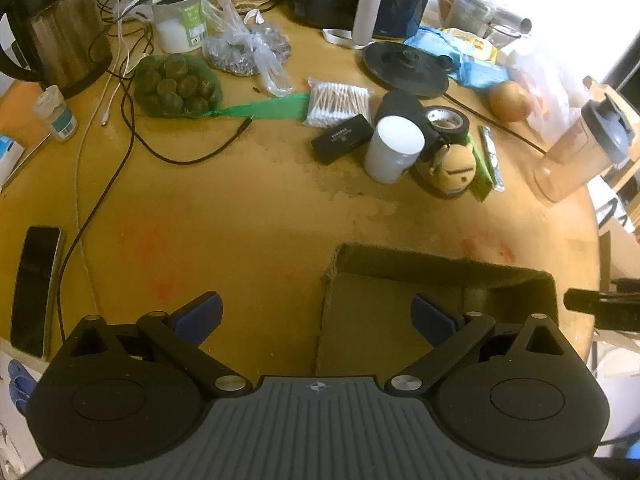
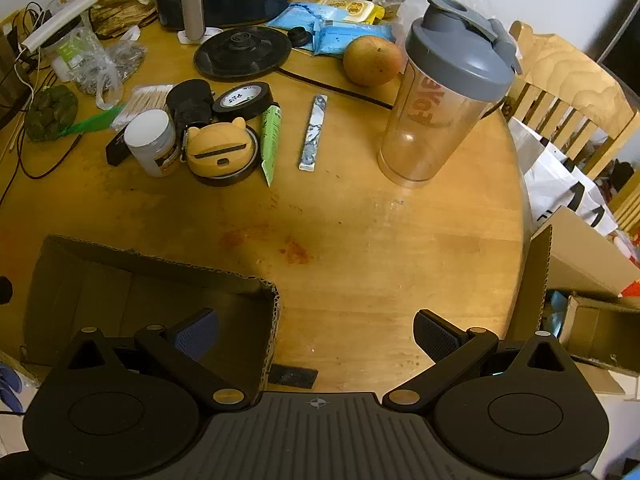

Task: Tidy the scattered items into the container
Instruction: 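Move the right tool toward the white marble-patterned strip on the table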

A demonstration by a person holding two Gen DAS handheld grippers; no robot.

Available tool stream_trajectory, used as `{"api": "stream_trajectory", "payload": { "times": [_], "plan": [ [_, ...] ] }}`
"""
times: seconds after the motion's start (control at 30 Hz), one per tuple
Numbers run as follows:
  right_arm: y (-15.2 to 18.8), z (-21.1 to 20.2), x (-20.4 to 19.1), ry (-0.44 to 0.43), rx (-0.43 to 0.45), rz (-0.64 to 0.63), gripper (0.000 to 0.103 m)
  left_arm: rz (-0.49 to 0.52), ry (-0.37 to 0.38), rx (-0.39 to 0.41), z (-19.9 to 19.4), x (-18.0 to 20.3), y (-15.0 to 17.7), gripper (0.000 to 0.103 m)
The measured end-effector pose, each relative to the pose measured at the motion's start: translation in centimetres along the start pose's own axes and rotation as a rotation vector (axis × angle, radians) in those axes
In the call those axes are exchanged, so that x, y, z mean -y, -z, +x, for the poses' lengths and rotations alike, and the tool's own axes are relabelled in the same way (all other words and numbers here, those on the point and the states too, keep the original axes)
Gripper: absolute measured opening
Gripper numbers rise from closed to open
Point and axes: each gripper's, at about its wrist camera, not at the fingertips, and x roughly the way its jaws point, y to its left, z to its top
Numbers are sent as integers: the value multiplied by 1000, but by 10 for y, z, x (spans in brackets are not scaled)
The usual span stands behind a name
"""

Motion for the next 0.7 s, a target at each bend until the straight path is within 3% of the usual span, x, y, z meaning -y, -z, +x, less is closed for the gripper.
{"api": "stream_trajectory", "payload": {
  "times": [0.37, 0.53, 0.7],
  "plan": [
    [-1, 0, 14, -16, 1, 67, 103, 48, -31, 16, 45, 0, -43, 102],
    [3, 0, 24, -26, 5, 101, 103, 69, -80, -42, 74, -2, -46, 102],
    [7, -1, 33, -28, 7, 142, 103, 83, -88, -70, 74, -7, -40, 103]
  ]
}}
